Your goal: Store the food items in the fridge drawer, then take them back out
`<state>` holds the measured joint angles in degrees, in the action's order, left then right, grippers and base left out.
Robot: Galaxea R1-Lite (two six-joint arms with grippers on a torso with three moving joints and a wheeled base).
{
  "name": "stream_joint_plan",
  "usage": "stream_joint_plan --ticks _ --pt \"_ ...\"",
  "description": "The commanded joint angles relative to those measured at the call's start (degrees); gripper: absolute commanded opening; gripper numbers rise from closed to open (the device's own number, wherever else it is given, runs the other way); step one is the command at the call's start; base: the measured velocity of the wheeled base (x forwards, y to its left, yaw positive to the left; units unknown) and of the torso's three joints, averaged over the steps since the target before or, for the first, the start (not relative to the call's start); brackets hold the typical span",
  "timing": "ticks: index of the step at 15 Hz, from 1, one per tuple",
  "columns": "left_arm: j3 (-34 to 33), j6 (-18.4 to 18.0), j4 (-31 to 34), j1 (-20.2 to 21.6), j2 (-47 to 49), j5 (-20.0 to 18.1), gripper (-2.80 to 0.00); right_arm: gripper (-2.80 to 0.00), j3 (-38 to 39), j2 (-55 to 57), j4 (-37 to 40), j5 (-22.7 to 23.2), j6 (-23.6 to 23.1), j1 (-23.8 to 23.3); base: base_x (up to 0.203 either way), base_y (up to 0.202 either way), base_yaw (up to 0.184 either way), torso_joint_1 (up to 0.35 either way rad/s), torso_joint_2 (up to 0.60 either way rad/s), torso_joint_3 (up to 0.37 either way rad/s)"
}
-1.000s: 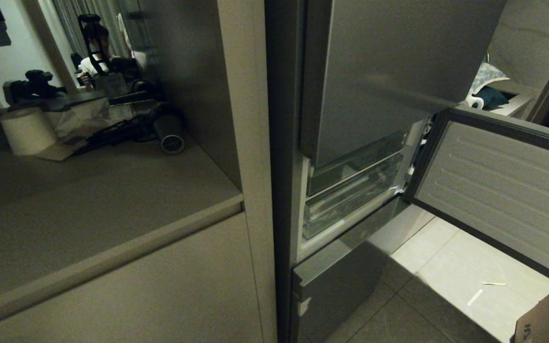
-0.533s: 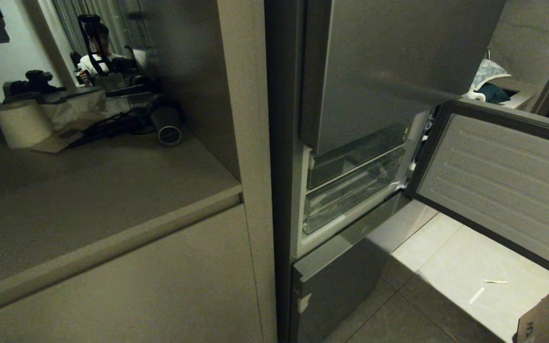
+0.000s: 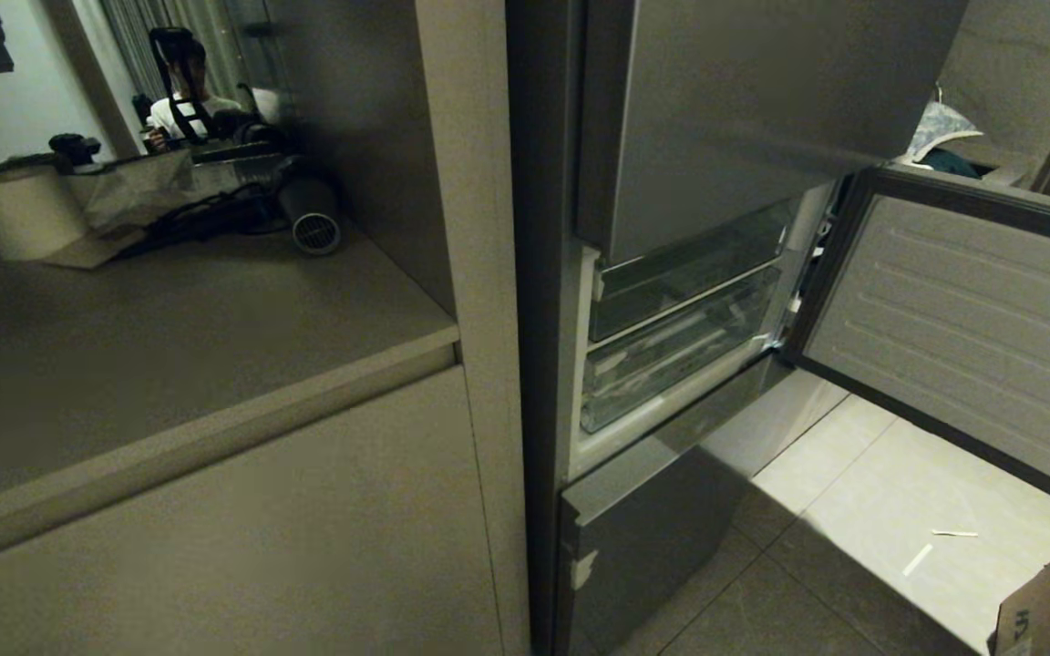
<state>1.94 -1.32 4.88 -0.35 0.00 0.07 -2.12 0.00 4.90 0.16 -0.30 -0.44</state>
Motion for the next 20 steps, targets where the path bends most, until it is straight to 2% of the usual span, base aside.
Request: stream_joint_plan --ticks 1,14,20 --pt "-0.01 0.00 0.05 0.00 0.09 0.01 -2.80 -2.80 0.01 0.00 0.02 0.02 -0.05 0.00 0.000 0.000 0.000 -0.132 0.32 0.165" --pt "-0.01 0.09 0.05 0.00 0.09 0.01 -2.80 -2.80 0.01 0.00 0.02 0.02 0.04 0.00 0.000 0.000 0.000 -0.153 0.36 0.203" --pt "-0.01 0.09 0.05 0.00 0.09 0.01 -2.80 -2.80 0.01 0.00 0.02 0.02 0.04 0.00 0.000 0.000 0.000 -0.035 0.09 0.054"
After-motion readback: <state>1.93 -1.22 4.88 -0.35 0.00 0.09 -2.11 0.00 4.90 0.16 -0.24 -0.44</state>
